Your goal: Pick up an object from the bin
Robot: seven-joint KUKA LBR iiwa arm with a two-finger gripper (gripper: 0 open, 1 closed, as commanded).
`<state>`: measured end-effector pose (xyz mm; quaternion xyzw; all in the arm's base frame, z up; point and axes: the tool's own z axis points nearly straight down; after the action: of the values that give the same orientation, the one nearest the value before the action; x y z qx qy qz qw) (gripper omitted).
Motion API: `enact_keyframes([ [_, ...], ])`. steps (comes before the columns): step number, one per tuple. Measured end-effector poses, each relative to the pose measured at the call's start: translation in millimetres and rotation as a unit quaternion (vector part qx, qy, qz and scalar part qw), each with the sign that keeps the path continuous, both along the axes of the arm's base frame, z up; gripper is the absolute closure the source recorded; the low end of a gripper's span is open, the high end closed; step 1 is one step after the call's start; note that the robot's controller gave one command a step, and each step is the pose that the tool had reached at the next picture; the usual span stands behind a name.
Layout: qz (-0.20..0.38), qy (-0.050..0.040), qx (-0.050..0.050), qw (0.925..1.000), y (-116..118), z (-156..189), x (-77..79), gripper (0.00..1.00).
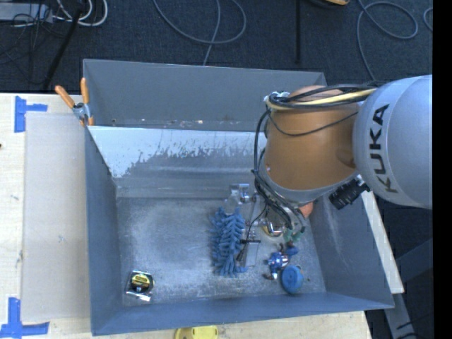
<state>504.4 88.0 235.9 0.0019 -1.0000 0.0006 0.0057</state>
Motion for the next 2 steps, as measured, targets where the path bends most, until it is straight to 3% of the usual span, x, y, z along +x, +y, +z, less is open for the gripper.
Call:
enact_keyframes([
  [1,-0.002,-0.0043,0.001,1.0,-0.5,4.5,1.4,0.0],
  [2,0.022,-0.0071,0.001,0.9997,-4.1,-27.3,21.8,0.0],
])
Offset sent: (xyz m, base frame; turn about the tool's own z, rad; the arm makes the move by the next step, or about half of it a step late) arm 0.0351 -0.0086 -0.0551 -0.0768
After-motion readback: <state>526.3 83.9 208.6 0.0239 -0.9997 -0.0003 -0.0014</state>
